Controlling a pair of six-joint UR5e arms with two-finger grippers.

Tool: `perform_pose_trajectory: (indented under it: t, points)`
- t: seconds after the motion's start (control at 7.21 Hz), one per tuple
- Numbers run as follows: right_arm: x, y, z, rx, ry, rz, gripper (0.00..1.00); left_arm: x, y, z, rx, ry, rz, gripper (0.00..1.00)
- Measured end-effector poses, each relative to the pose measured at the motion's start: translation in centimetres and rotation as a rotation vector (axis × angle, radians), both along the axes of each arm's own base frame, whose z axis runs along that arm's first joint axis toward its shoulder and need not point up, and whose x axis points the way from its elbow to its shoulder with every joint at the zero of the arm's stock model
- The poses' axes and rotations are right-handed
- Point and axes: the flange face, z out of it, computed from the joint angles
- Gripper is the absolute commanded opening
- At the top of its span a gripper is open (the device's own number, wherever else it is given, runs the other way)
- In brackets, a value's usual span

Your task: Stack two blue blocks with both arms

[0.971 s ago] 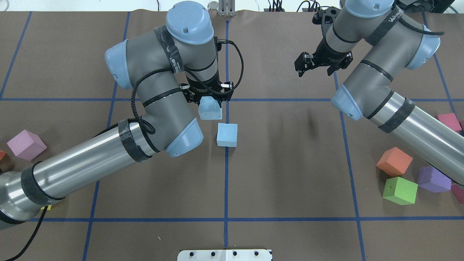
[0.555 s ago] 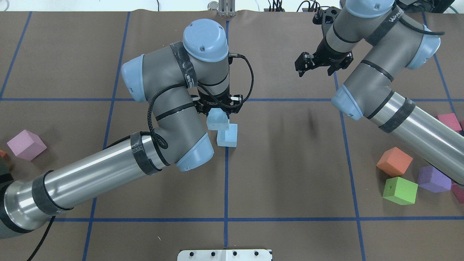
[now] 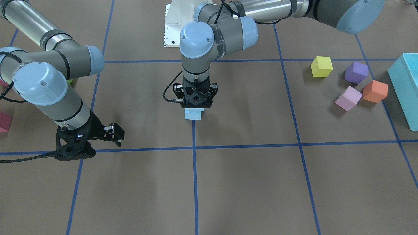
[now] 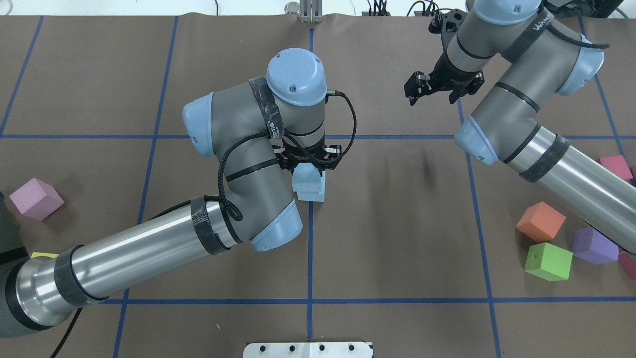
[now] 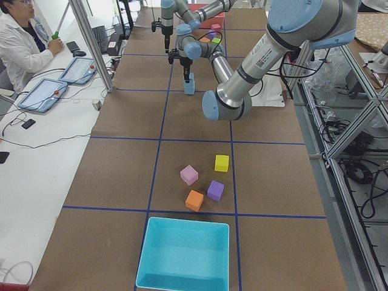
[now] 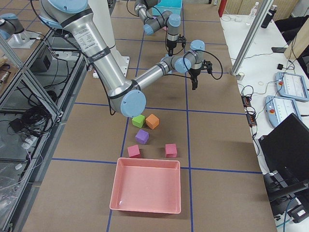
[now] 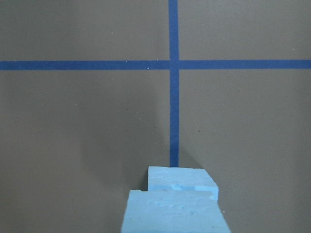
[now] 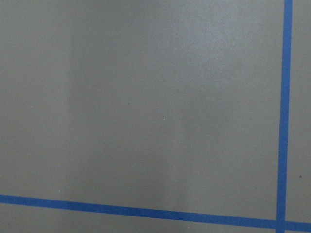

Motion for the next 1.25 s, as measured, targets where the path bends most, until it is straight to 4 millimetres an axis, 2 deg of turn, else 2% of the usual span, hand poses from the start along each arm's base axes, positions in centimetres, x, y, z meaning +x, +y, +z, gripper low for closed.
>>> perform_pose_trajectory:
  t: [0.69, 0.83, 1.11, 1.25]
  points:
    - [0.01, -0.01, -0.02, 0.002, 0.0, 0.001, 1.0, 0.73, -0.1, 0.15, 0.006, 0.009, 0.002, 0.54]
    - [0.01, 0.0, -0.02, 0.003, -0.001, 0.001, 1.0, 0.79, -0.14, 0.18, 0.007, 0.01, 0.002, 0.58]
    - [0.03, 0.02, 0.06, 0.005, -0.002, 0.001, 1.0, 0.82, -0.19, 0.15, 0.016, 0.017, 0.001, 0.97]
    - [0.04, 0.04, 0.15, 0.005, -0.002, 0.001, 1.0, 0.78, -0.29, 0.22, 0.03, 0.016, -0.004, 0.98]
